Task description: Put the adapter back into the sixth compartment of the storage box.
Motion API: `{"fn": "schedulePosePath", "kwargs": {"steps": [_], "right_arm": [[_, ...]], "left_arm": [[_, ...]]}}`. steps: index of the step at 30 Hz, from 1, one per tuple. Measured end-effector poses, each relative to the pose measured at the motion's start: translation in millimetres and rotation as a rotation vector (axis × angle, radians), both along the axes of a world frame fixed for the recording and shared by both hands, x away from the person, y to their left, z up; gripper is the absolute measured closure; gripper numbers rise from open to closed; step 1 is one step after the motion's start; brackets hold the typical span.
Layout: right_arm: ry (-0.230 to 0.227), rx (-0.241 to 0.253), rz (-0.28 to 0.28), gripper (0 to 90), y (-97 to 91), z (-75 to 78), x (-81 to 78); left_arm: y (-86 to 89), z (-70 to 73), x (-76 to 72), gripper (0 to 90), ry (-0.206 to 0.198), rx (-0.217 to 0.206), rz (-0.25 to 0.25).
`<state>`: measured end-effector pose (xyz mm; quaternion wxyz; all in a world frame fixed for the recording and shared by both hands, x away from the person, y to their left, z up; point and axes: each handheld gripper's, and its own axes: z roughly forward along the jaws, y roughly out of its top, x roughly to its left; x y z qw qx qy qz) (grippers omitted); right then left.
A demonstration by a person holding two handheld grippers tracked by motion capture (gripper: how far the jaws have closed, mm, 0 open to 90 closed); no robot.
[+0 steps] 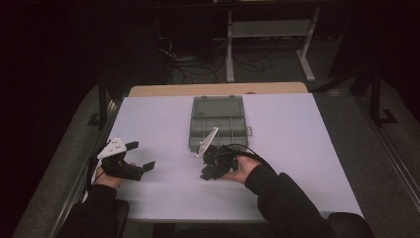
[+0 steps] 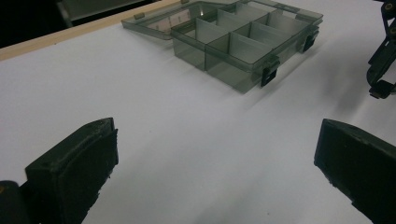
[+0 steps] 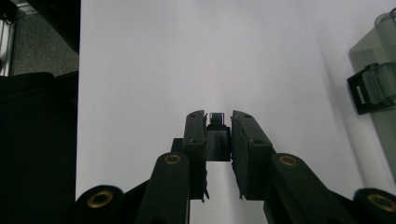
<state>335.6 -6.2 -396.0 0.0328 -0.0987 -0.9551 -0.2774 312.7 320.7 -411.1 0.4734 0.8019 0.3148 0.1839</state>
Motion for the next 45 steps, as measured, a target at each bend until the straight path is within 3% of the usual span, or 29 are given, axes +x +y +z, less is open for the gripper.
{"fn": "schedulePosePath", "kwargs": {"steps": [11,18,22,45], "right_arm": [[-0.021,0.009,-0.015,74.6,-1.4,18.1,12.5],[-0.025,0.009,-0.017,74.7,-1.5,21.1,14.6],[-0.043,0.015,-0.031,74.6,-4.5,32.3,24.0],[-0.058,0.022,-0.098,74.6,-13.0,40.9,52.0]], "left_arm": [[0.0,0.0,0.1,0.0,-0.001,0.0,-0.001],[0.1,0.0,0.1,0.0,0.0,-0.001,-0.001],[0.2,0.0,0.1,0.0,0.0,-0.002,-0.001],[0.0,-0.1,0.0,0.0,0.003,-0.005,-0.004]]}}
